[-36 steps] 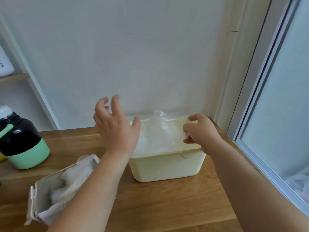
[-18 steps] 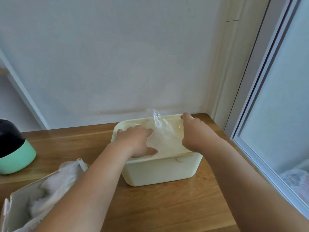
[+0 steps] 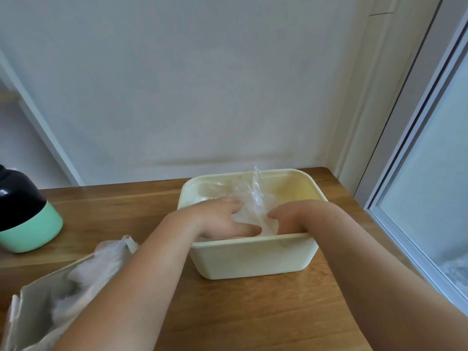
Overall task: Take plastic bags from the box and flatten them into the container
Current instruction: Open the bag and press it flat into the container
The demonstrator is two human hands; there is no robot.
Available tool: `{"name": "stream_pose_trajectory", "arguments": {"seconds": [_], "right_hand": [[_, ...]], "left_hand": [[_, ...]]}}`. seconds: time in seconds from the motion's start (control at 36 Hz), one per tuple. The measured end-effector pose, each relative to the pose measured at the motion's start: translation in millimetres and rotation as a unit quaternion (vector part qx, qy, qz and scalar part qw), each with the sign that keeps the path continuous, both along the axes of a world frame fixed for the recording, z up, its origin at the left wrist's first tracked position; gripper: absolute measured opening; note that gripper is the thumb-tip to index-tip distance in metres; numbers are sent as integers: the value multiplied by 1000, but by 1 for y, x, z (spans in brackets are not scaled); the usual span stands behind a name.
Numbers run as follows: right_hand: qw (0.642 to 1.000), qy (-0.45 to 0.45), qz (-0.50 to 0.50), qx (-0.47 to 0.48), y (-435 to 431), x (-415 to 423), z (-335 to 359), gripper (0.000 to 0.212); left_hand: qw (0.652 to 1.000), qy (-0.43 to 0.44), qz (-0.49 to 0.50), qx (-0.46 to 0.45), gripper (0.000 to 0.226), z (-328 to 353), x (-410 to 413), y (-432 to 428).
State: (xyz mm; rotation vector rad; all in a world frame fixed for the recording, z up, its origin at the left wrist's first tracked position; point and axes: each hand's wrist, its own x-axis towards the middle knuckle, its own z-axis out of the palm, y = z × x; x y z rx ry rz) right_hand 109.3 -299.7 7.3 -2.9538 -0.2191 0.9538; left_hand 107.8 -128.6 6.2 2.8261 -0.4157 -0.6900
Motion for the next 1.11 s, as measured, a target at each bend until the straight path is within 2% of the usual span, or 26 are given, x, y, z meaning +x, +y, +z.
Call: {"name": "stream_pose_trajectory", "arguments": {"seconds": [0.06,0.19,0.31,0.39,0.53,0.61,0.75,0.83,0.94,1.03,1.11], "right_hand": [[1000,-1,-5,1,0,0,0,55],[999,-28,-31,20,-1,0,-1,54],[994,-76,-51,65,-3,-5,1,65],[983,-141,-51,110,-6,-11,9,72],[952,-238,-77,175,-10,-18,17,60],[931,-295,-78,200,-6,-26,20,53],[899,-358,-72,242,7,-44,21,46],[889,-357,-48,283,22,-56,26,42],[853,-356,-38,379,60,-70,25,36],[826,-342,-27,447,92,-79,20,30],[823,-303,-5,480,128,-87,11,26]], "left_hand": [[1000,22,-13,18,88,5,1,5],[991,34,-41,126,66,-1,7,3],[986,22,-57,154,55,-12,10,-6],[993,-13,-33,111,59,-8,7,-7],[991,-130,13,-24,73,14,-9,3],[977,-196,42,-72,63,22,-16,15],[951,-254,81,-157,43,26,-35,35],[939,-262,102,-199,41,28,-52,50],[917,-271,150,-250,31,27,-82,85],[907,-289,179,-249,9,26,-103,111],[904,-286,233,-218,7,20,-121,135]]}}
